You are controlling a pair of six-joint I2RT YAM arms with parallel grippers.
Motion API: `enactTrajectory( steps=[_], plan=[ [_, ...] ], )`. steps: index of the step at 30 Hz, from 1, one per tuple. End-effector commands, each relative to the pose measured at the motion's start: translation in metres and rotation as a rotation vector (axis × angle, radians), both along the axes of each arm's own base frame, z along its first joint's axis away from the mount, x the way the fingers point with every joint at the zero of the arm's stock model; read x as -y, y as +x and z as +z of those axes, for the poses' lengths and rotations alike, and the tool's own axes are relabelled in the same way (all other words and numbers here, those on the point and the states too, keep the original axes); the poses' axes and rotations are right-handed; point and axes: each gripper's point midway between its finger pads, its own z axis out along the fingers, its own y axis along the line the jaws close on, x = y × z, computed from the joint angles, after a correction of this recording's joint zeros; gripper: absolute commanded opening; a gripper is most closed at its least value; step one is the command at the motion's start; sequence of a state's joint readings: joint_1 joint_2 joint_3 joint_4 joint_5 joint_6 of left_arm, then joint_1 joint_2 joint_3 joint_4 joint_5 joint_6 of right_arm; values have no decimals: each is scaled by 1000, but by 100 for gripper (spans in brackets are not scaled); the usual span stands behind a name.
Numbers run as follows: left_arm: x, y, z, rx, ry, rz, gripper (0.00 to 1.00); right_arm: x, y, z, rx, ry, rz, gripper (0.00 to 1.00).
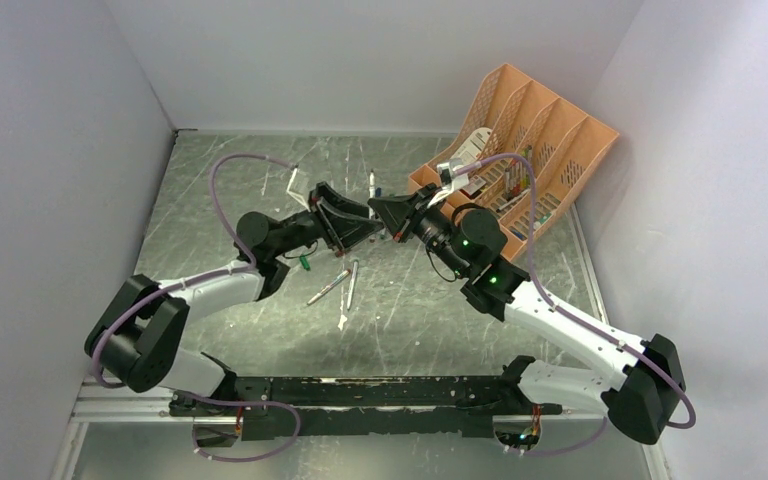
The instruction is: Insert the pens into the pen caps
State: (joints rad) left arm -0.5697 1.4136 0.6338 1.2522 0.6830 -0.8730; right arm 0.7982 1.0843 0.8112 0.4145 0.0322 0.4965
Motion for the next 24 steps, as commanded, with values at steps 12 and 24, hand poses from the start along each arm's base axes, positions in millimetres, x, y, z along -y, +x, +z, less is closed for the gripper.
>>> enactTrajectory(
  steps=[12,24],
  plan=[
    [30,1,7,87,73,-78,7,11,-2,31,74,-14,-31,38],
    [37,-16,0,159,156,-167,7,18,1,26,64,-67,-66,43]
  ],
)
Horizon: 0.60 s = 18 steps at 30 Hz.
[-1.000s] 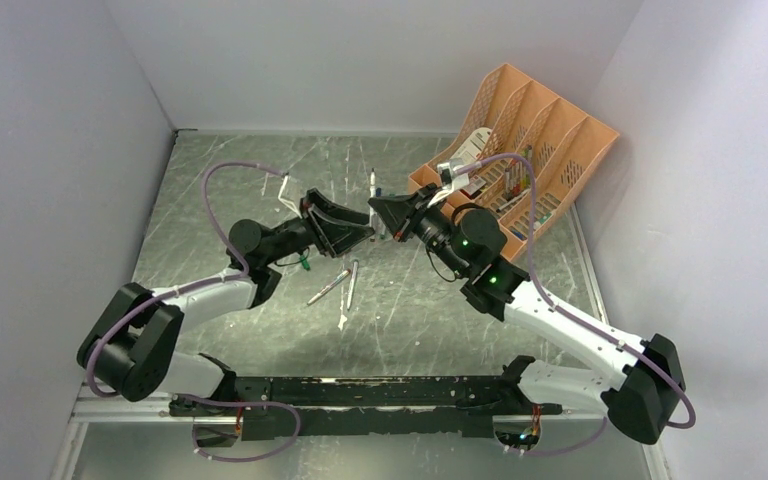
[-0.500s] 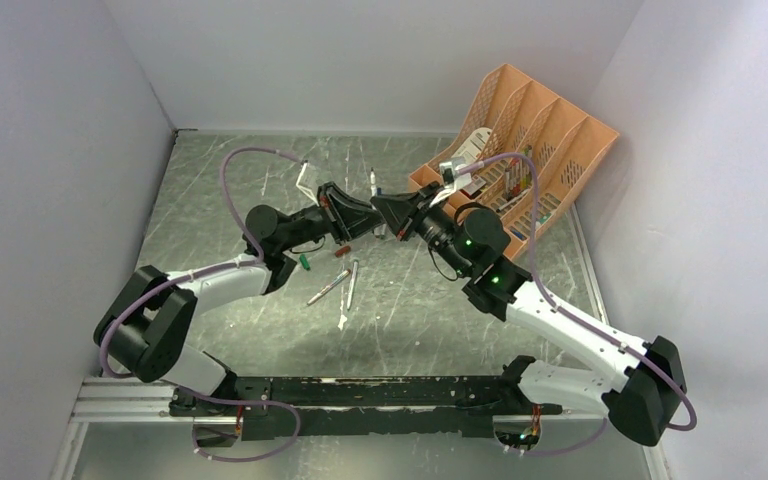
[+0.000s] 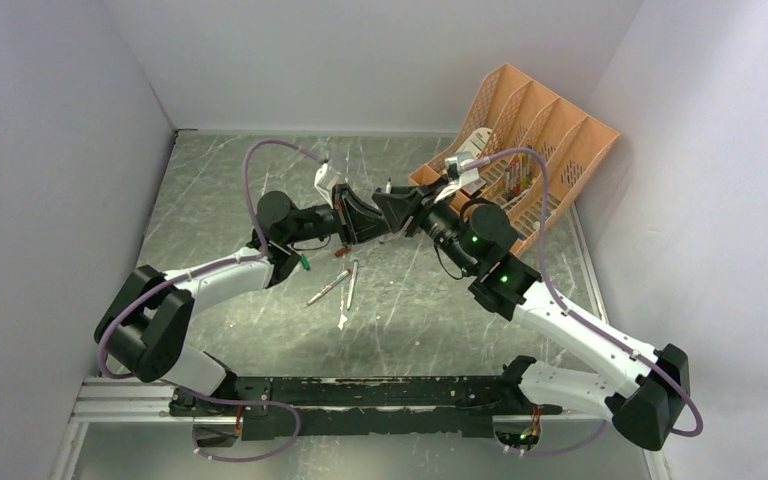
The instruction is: Insert the pens into the pen caps
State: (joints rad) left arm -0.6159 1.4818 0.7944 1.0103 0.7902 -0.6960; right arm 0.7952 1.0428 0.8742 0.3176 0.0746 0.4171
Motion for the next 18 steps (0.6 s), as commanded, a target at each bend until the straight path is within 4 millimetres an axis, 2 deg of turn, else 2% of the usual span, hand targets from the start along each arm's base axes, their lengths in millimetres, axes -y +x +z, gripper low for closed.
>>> enactTrajectory(
  steps=[1,2,6,9,13,18],
  plan=[
    [5,-23,15,91,-2,-101,7,2,-1,5,9,-16,-5,42],
    [6,-28,16,95,-5,-122,7,2,-3,4,10,-15,2,39],
    [8,-36,21,122,-8,-144,7,3,-3,1,-5,-12,-1,2],
    [6,-36,25,137,-19,-122,13,4,-5,1,-11,2,4,0],
    [3,-31,31,139,-40,-75,36,2,-10,2,-11,26,26,0],
    [4,-29,37,103,-92,-75,38,-1,-13,3,-9,39,52,0]
  ],
)
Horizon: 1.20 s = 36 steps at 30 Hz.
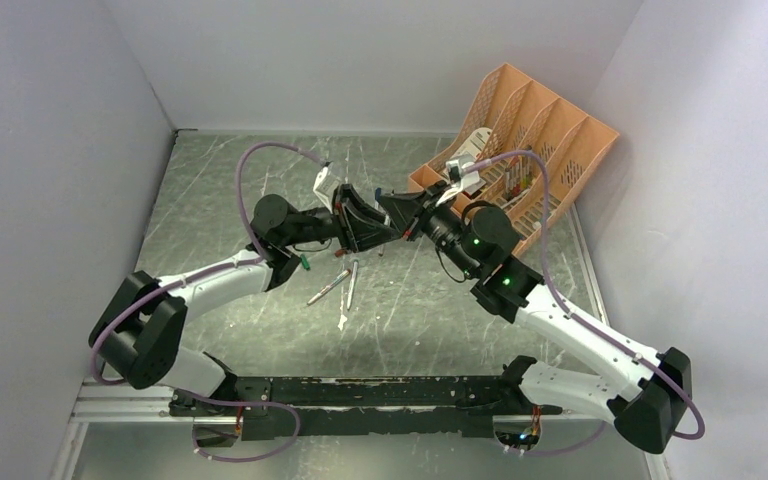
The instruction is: Insert the pens into the pen caps
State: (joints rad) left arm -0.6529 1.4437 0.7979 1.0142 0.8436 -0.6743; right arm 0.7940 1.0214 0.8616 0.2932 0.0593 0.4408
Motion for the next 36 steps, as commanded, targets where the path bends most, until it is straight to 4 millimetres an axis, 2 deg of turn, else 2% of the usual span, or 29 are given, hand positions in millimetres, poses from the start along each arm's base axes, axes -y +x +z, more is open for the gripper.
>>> enactTrajectory(
  steps=[1,5,7,9,10,11,13,14,16,19,22,23,24,29,32,36],
  plan=[
    [0,-3,26,33,-100,-2,37,-2,-8,7,15,34,34,0],
    [2,-1,23,4,-115,-19,25,-1,-9,9,20,38,35,0],
    [3,0,21,-5,-117,-19,7,0,-10,9,21,34,37,0],
    [3,1,20,-6,-115,-12,7,1,-10,10,26,32,34,0],
    [2,4,18,-8,-112,4,7,2,-10,11,28,31,30,9],
    [0,9,15,-10,-105,34,7,3,-10,11,30,29,22,24],
    [-13,31,5,-22,-85,143,7,13,-5,12,31,33,-34,44],
    [-23,47,0,-50,-74,215,7,18,-2,12,32,30,-65,48],
    [-58,81,-9,-138,-70,390,7,29,8,4,17,-4,-142,50],
    [-117,126,-31,-279,-14,698,7,28,34,-45,-69,-193,-225,50],
    [-156,140,-39,-327,65,926,7,15,55,-109,-218,-400,-239,50],
    [-163,139,-42,-348,96,961,7,10,58,-131,-268,-454,-231,48],
    [-171,139,-45,-369,117,1007,7,1,62,-143,-298,-484,-216,44],
    [-199,130,-53,-421,193,1129,7,-39,75,-221,-485,-594,-117,15],
    [-211,124,-58,-426,210,1164,7,-56,80,-252,-552,-615,-83,2],
    [-217,121,-56,-417,227,1175,7,-68,86,-285,-598,-636,-59,0]
  ],
)
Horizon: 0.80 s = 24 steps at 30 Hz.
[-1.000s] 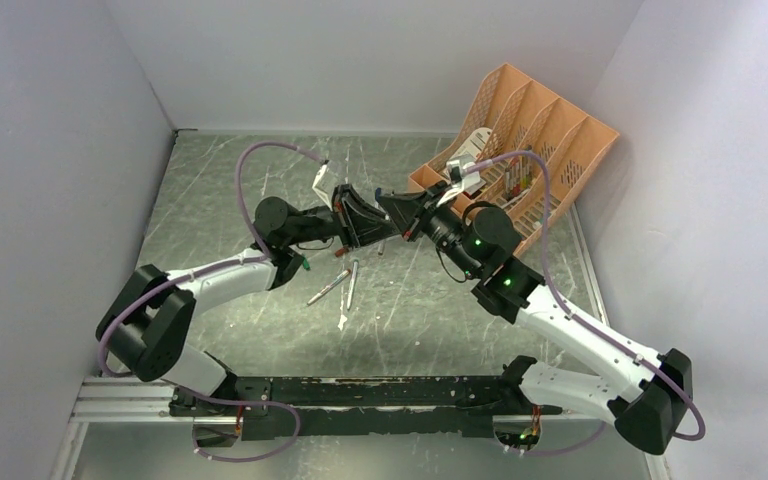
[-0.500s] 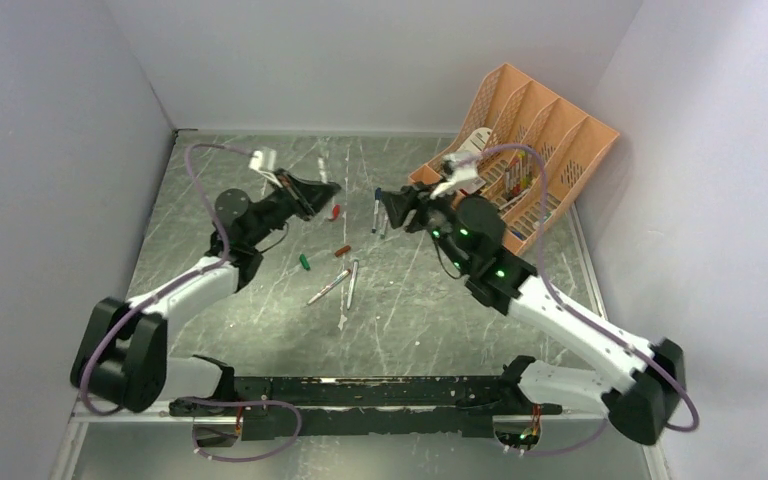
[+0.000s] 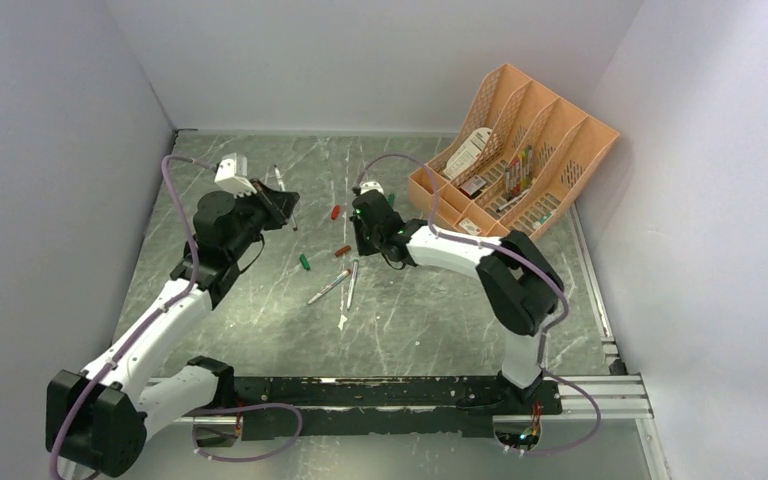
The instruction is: Insert the pens into the pen caps
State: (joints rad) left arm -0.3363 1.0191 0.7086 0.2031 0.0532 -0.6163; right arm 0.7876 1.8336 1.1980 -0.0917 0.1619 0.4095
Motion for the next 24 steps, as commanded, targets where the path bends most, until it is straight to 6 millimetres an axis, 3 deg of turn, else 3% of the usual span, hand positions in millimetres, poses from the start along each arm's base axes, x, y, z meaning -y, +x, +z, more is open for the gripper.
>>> enactTrajectory(
  steps=[1,6,13,14,24],
  plan=[
    [-16,-3,-9,-42,61,52,7,-18,2,-15,-62,25,23,0],
    [-10,-2,-14,-54,49,23,7,-25,-3,-41,-121,34,38,0],
    [-8,0,-20,-70,47,10,7,-25,-3,-55,-138,26,38,0],
    [-8,0,-21,-71,46,10,7,-24,-3,-67,-153,11,35,0],
    [-8,0,-24,-87,50,9,7,-30,16,-88,-153,1,27,0]
  ],
)
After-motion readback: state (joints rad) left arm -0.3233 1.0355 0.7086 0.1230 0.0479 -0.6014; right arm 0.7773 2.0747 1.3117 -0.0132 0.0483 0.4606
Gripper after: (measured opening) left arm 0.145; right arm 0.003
